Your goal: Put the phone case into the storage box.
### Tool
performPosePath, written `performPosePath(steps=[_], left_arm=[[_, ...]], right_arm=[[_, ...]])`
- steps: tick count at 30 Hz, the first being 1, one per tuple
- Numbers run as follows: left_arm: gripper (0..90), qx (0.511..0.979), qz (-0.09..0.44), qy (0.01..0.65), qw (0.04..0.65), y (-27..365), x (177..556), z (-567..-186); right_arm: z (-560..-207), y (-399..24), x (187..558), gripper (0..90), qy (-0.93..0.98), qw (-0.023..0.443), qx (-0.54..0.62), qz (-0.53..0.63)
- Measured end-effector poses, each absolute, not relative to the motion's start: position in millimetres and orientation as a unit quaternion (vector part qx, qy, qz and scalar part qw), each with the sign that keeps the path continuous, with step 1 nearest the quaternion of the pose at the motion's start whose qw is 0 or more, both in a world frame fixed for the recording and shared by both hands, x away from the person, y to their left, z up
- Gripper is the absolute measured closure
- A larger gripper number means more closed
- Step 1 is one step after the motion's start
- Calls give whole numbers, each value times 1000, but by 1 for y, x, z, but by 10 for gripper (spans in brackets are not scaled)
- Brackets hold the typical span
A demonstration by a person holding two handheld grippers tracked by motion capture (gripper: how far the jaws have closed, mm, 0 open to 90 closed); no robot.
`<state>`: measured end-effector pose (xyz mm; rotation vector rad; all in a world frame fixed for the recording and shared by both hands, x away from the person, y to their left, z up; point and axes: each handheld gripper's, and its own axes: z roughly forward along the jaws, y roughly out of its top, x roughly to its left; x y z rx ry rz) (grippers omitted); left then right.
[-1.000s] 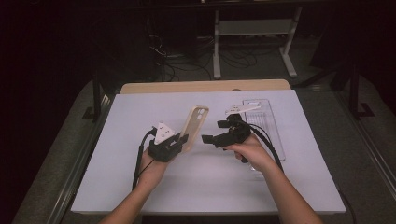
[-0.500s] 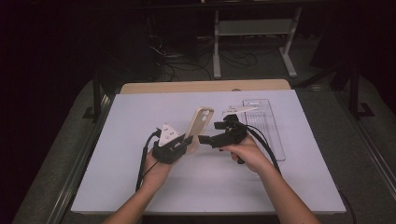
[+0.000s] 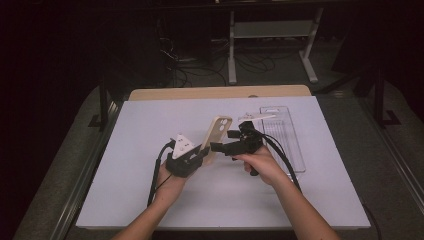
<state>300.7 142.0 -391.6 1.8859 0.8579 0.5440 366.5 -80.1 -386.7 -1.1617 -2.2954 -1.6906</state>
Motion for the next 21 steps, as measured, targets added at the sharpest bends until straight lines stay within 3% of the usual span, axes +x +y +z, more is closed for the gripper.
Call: performPosePath(steps=[21], left_arm=[[792,783,221,330,478,129,292,-393]], right_arm=[[-388,-78,369,0,-723,39,-397,-564]])
